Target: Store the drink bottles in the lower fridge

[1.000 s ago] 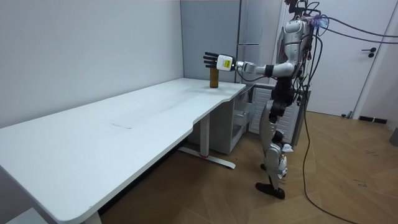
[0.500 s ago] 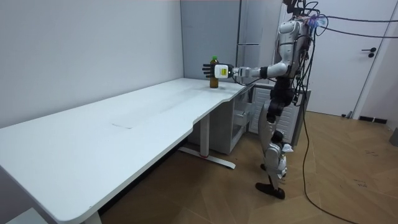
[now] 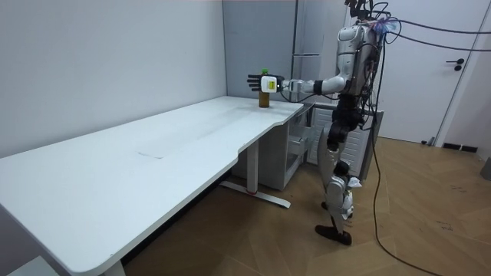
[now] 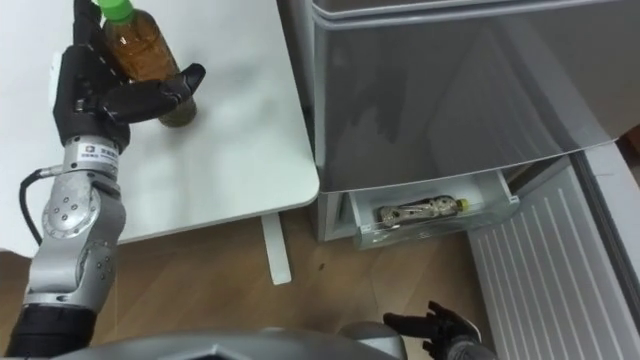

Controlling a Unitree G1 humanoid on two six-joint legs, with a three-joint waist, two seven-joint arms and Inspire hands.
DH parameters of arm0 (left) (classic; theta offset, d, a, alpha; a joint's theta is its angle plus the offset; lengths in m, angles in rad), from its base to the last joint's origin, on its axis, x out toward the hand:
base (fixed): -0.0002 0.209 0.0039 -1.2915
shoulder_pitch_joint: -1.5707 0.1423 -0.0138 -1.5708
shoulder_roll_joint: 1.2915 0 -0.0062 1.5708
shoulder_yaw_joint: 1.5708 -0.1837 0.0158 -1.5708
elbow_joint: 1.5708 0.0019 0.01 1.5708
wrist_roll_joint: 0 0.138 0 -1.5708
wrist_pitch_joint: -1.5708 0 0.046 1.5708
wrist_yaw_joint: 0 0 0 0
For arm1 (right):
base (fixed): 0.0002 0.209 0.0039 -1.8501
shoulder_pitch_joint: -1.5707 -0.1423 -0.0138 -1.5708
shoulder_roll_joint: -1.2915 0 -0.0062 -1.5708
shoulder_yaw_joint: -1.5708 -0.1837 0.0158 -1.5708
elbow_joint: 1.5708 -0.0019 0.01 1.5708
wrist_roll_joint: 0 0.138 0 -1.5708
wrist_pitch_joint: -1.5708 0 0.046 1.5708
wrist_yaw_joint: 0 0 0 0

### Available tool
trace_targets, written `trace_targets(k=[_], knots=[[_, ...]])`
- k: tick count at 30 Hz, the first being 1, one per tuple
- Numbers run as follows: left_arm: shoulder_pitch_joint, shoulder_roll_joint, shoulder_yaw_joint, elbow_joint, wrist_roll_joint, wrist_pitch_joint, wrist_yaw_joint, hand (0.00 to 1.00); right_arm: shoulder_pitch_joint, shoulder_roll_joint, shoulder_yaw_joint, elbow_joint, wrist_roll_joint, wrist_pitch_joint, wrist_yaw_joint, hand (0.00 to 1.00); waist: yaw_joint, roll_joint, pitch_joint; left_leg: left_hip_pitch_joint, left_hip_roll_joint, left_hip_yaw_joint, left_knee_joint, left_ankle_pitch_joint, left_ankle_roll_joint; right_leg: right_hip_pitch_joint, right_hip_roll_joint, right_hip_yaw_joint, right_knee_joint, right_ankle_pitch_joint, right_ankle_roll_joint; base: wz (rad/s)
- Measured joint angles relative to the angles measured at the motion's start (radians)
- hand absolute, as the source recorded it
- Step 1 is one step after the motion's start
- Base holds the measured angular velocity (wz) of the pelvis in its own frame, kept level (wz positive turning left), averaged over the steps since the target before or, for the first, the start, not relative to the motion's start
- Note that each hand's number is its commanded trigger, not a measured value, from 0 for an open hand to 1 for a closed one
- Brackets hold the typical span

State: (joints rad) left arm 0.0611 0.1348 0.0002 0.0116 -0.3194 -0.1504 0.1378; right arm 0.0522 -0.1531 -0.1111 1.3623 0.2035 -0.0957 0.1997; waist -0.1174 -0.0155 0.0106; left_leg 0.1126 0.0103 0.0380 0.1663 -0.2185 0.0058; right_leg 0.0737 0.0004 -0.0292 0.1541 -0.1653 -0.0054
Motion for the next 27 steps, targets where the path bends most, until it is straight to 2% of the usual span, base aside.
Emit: trace_targets(k=[5,11,15,16,17,18,27], knots=[[-0.017,0.003,0.020,0.000,-0.003,0.000,-0.004,0.00,0.001,0.001,-0.012,0.000,-0.007,0.001,0.000,0.00,-0.018,0.000,0.0000,0.002,0.001,0.006,0.000,0.000,0.000,-0.003,0.000,0.001,0.006,0.000,0.000,-0.01],[-0.027,0.003,0.061,0.001,-0.003,0.000,-0.012,0.00,0.019,0.000,-0.050,0.000,-0.013,0.004,-0.002,0.00,-0.021,0.003,0.0025,0.003,0.003,0.015,-0.001,0.000,0.000,-0.011,0.002,0.007,0.015,0.000,0.000,-0.03],[-0.066,0.003,0.086,0.049,-0.003,0.000,-0.009,0.00,0.025,0.000,-0.063,0.001,-0.018,0.012,-0.003,0.00,-0.021,0.006,0.0038,0.001,0.003,0.017,-0.003,0.000,0.000,-0.021,0.004,0.015,0.017,0.001,0.001,-0.01],[-0.070,0.003,0.086,0.055,-0.003,0.000,-0.009,0.20,0.026,0.000,-0.064,0.001,-0.020,0.012,-0.003,0.00,-0.021,0.006,0.0038,0.001,0.003,0.017,-0.003,0.000,0.000,-0.021,0.004,0.015,0.017,0.001,0.002,0.00],[-0.077,0.003,0.086,0.065,-0.004,0.000,-0.009,0.49,0.026,0.000,-0.065,0.001,-0.022,0.013,-0.003,0.00,-0.021,0.006,0.0038,0.002,0.002,0.018,-0.004,0.000,0.000,-0.021,0.004,0.017,0.018,0.002,0.002,-0.03],[-0.084,0.003,0.086,0.076,-0.004,0.000,-0.009,1.00,0.025,0.000,-0.068,0.001,-0.022,0.016,-0.002,0.00,-0.021,0.006,0.0038,0.001,0.002,0.019,-0.004,0.000,0.000,-0.021,0.004,0.020,0.018,0.002,0.002,-0.04],[-0.098,0.002,0.087,0.102,-0.003,0.001,-0.012,1.00,0.025,-0.002,-0.069,0.007,-0.033,0.023,-0.001,0.00,-0.022,0.005,0.0037,0.002,0.003,0.043,-0.004,0.000,0.000,-0.022,0.004,0.037,0.017,0.002,0.002,-0.07]])
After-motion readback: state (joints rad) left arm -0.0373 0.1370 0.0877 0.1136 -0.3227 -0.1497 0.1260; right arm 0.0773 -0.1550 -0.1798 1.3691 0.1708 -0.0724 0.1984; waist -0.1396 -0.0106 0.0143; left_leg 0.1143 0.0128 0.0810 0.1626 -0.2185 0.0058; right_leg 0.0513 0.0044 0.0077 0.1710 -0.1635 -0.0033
